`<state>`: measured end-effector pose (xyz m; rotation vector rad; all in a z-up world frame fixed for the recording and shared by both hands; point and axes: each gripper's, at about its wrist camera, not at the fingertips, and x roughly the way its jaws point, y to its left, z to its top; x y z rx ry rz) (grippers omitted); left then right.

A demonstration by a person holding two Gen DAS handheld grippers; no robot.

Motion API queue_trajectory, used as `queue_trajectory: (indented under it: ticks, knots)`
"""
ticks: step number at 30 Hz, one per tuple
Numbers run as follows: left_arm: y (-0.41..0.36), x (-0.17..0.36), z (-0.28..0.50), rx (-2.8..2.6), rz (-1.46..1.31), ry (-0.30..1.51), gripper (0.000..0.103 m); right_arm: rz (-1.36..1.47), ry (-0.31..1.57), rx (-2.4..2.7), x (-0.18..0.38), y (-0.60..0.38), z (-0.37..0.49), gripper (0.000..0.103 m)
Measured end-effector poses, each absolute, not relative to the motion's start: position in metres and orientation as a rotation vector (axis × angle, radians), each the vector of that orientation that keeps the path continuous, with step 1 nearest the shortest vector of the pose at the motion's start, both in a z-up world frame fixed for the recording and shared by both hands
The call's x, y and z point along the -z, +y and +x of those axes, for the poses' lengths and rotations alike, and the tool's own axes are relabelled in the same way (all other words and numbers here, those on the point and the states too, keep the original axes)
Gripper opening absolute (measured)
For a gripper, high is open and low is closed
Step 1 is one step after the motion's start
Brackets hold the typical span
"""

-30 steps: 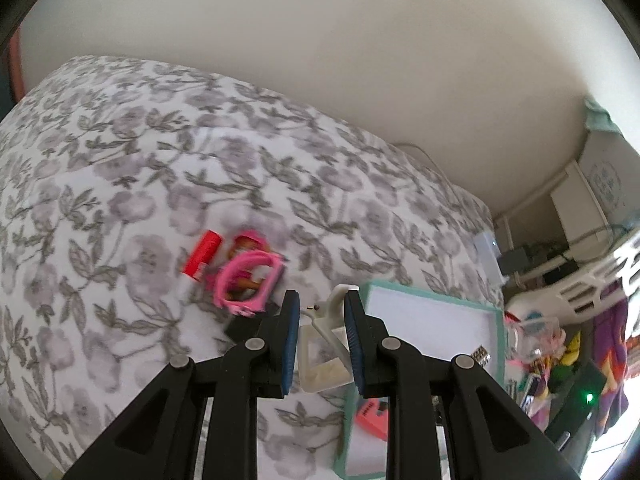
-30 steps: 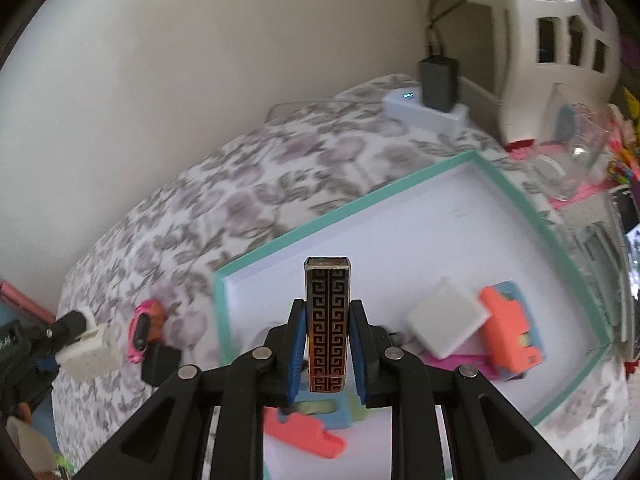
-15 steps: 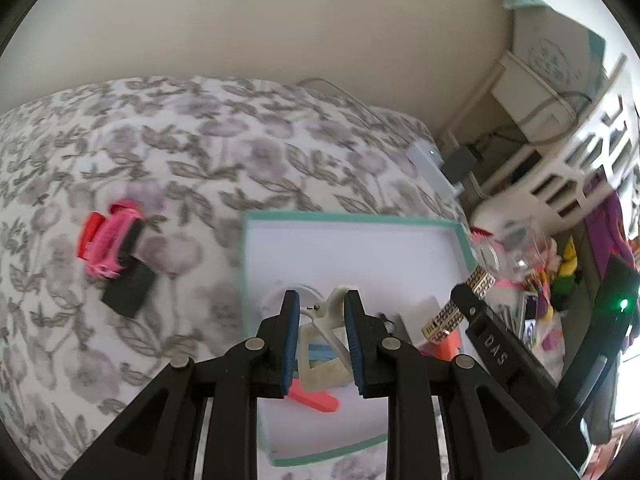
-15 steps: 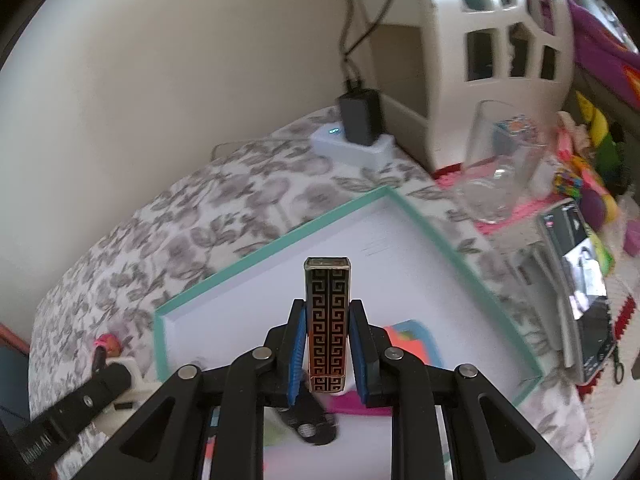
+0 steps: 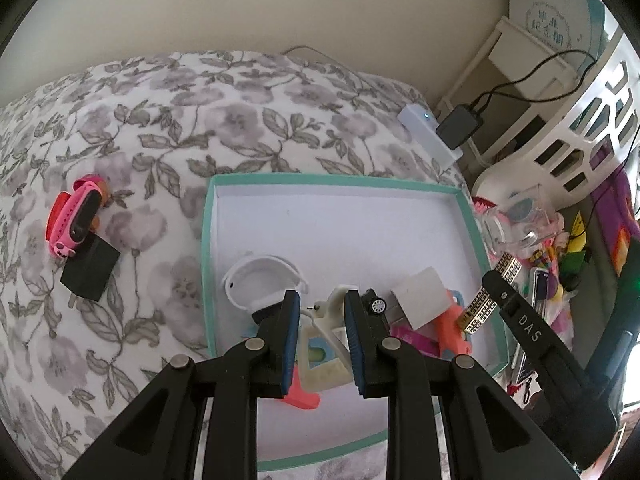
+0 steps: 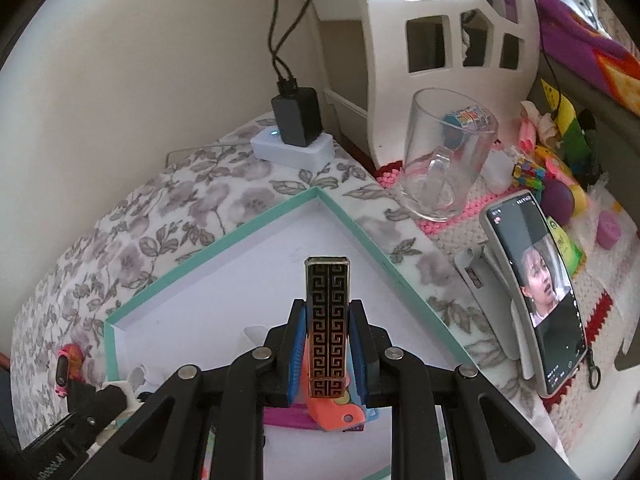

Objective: Organize rigid objects
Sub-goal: 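Lower the band and holder into the tray and open both grippers, then withdraw both open grippers from the tray toward the remaining objects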

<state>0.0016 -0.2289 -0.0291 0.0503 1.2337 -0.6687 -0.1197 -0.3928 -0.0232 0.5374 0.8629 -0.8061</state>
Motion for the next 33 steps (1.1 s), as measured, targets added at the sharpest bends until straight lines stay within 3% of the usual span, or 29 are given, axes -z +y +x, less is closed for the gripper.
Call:
queue_trajectory:
  ticks: [15,17,21,28,31,33]
  knots:
    - [-0.229,0.033,0.002,0.656,0.074,1.235,0.026,0.476,0.889,0.743,0.027,-0.380,-0.106,0.023]
    - [-0.227,0.033,0.003,0.649,0.073,1.237,0.034,0.472,0.895,0.744,0.028,-0.379,-0.105,0.023]
    - [-0.225,0.033,0.006,0.635,0.067,1.234,0.041,0.459,0.909,0.741,0.031,-0.377,-0.104,0.027]
    - [-0.223,0.033,0.008,0.611,0.065,1.228,0.061,0.463,0.909,0.760,0.032,-0.380,-0.105,0.058]
    - [-0.221,0.033,0.010,0.591,0.064,1.226,0.065,0.470,0.912,0.766,0.033,-0.381,-0.106,0.061]
    - [-0.219,0.034,0.011,0.573,0.061,1.223,0.078,0.469,0.918,0.769,0.035,-0.381,-0.105,0.064]
